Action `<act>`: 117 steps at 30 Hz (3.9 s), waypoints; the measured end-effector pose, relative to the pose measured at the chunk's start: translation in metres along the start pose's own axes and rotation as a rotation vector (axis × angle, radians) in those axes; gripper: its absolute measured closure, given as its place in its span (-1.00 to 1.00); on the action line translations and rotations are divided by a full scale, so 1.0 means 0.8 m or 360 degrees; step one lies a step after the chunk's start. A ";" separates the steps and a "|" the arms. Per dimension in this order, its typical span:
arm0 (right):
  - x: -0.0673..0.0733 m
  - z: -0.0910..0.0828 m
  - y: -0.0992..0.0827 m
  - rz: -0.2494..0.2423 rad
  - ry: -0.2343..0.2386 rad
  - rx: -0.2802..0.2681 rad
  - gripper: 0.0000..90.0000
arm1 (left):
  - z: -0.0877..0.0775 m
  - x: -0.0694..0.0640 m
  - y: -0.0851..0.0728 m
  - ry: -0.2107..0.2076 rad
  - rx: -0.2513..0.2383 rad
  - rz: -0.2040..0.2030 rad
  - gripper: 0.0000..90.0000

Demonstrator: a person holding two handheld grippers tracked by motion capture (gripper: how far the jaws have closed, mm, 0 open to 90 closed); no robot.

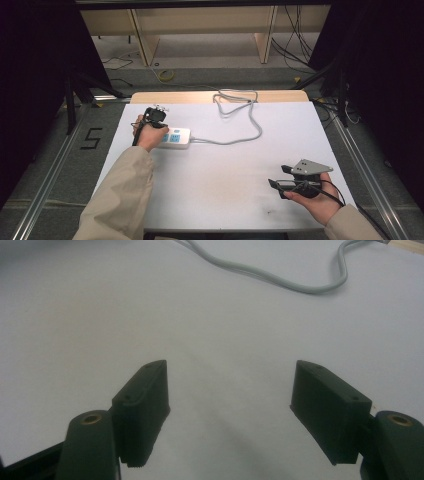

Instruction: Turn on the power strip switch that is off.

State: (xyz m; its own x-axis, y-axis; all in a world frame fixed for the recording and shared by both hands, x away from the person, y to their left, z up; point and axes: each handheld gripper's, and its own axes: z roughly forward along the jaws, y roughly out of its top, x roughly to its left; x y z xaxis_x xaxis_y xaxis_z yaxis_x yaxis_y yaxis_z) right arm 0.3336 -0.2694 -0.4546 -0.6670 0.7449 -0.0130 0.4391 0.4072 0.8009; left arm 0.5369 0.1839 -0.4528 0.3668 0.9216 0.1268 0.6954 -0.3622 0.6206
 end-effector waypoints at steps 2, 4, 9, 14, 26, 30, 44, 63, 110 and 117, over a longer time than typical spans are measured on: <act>0.000 0.000 0.000 0.0000 0.0001 0.0000 -0.30 | 0.000 0.000 0.001 0.0003 0.0014 0.0013 0.99; 0.000 0.000 0.000 0.0000 0.0002 0.0001 -0.30 | 0.000 -0.001 0.002 0.0005 0.0026 0.0021 0.99; 0.000 0.000 0.000 -0.0003 0.0000 -0.0002 -0.30 | 0.001 -0.001 0.003 0.0006 0.0041 0.0029 0.99; 0.000 0.000 0.000 -0.0001 -0.0001 -0.0002 -0.30 | 0.001 0.000 0.004 0.0004 0.0043 0.0016 0.99; 0.000 0.000 0.000 0.0001 0.0006 -0.0002 -0.30 | 0.001 -0.003 0.009 0.0019 0.0103 0.0023 1.00; 0.000 0.001 0.000 0.0003 0.0008 -0.0003 -0.30 | 0.002 -0.003 0.012 0.0021 0.0131 0.0018 0.99; 0.000 0.001 0.000 0.0007 0.0010 0.0001 -0.30 | 0.003 -0.004 0.017 0.0024 0.0182 0.0024 1.00; 0.001 0.002 0.000 0.0005 0.0017 0.0006 -0.30 | 0.004 -0.002 0.020 0.0010 0.0210 0.0009 1.00; 0.001 0.004 0.001 -0.0011 0.0029 0.0010 -0.30 | 0.006 -0.005 0.023 0.0035 0.0244 0.0044 1.00; 0.001 0.003 0.001 -0.0010 0.0028 0.0007 -0.30 | 0.006 -0.005 0.023 0.0035 0.0237 0.0043 1.00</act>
State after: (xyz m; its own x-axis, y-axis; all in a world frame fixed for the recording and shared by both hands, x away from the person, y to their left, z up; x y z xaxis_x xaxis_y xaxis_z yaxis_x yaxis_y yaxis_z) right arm 0.3348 -0.2671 -0.4554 -0.6802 0.7330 -0.0073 0.4375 0.4138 0.7983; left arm 0.5508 0.1729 -0.4458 0.3740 0.9135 0.1599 0.7700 -0.4020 0.4954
